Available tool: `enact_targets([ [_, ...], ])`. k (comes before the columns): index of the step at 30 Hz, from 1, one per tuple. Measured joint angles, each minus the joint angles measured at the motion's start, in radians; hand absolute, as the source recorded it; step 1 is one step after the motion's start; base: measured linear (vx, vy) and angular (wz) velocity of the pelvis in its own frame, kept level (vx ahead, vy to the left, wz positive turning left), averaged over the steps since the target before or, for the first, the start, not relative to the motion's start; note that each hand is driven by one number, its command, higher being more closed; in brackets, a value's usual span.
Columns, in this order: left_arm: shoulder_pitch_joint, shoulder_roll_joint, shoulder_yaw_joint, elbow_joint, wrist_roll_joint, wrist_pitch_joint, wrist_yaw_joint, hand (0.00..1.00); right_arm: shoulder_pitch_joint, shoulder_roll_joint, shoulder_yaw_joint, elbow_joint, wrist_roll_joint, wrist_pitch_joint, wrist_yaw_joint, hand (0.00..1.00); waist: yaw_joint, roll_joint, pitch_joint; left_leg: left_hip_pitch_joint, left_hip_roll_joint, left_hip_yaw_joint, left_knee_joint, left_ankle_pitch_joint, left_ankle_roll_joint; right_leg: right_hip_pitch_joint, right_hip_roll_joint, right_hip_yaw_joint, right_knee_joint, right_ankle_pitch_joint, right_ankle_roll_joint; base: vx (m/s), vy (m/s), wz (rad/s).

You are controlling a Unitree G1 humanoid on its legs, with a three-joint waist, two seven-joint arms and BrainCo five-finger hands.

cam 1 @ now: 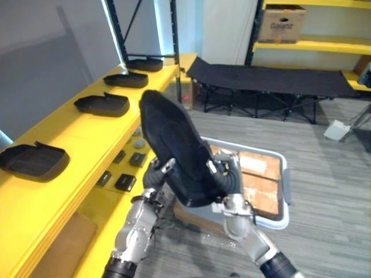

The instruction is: Walk over and take plastic housings, then place them on the shelf

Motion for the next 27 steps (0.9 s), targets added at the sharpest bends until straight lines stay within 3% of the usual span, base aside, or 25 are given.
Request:
enact_targets([
  [3,0.010,0.000,-0.016,0.000,-0.002,-0.052,0.023,1.00,-0.012,0.001,0.014,0.000,0.000,0.000,-0.001,1.00,0.000,-0.005,-0.006,0.000,0.000,-0.001,0.000,0.000,0.000,0.002,0.000,-0.002,0.000,0.003,0.005,0.00,0.000,0.00],
  [4,0.014,0.000,-0.023,0.000,-0.003,-0.065,0.030,1.00,-0.012,0.001,0.017,0.001,0.000,0.003,-0.002,0.00,0.001,-0.009,-0.011,0.000,0.000,-0.002,0.000,0.000,0.000,0.002,0.000,-0.003,0.000,0.003,0.005,0.00,0.000,0.00],
  [9,0.016,-0.006,-0.029,0.000,-0.042,-0.097,0.054,1.00,-0.012,0.024,0.060,0.002,0.002,-0.001,-0.041,0.00,0.001,-0.022,-0.029,0.001,0.000,-0.001,0.000,0.000,0.000,0.003,-0.001,-0.003,0.000,-0.001,-0.001,0.00,0.000,0.00],
  [12,0.016,-0.026,-0.037,0.000,0.035,-0.135,0.125,1.00,-0.012,0.042,0.066,0.018,0.030,-0.005,-0.039,0.00,0.004,-0.027,-0.036,0.002,0.000,-0.003,0.001,0.000,0.000,0.006,-0.001,-0.007,0.000,-0.002,-0.003,0.00,0.000,0.00],
  [18,0.015,-0.074,-0.008,-0.070,0.382,-0.177,0.365,1.00,-0.012,0.063,0.081,-0.074,0.193,-0.006,0.058,0.00,0.013,-0.027,-0.035,0.016,0.006,-0.008,0.000,-0.002,-0.004,0.023,0.004,-0.019,0.000,-0.010,-0.007,0.00,0.000,0.01],
  [24,-0.001,-0.094,0.095,-0.131,0.616,-0.196,0.479,1.00,-0.011,0.090,0.017,-0.230,0.382,-0.007,0.188,0.00,0.014,-0.036,-0.028,0.018,0.017,-0.009,0.004,-0.006,-0.009,0.027,0.013,-0.021,0.000,-0.014,-0.011,0.00,0.000,0.00],
  [27,-0.012,-0.092,0.150,-0.158,0.774,-0.194,0.541,1.00,0.001,0.081,-0.096,-0.306,0.549,-0.007,0.318,0.00,0.012,-0.044,-0.019,0.023,0.021,-0.006,0.005,-0.009,-0.012,0.029,0.018,-0.019,0.000,-0.015,-0.011,0.00,0.005,-0.04],
])
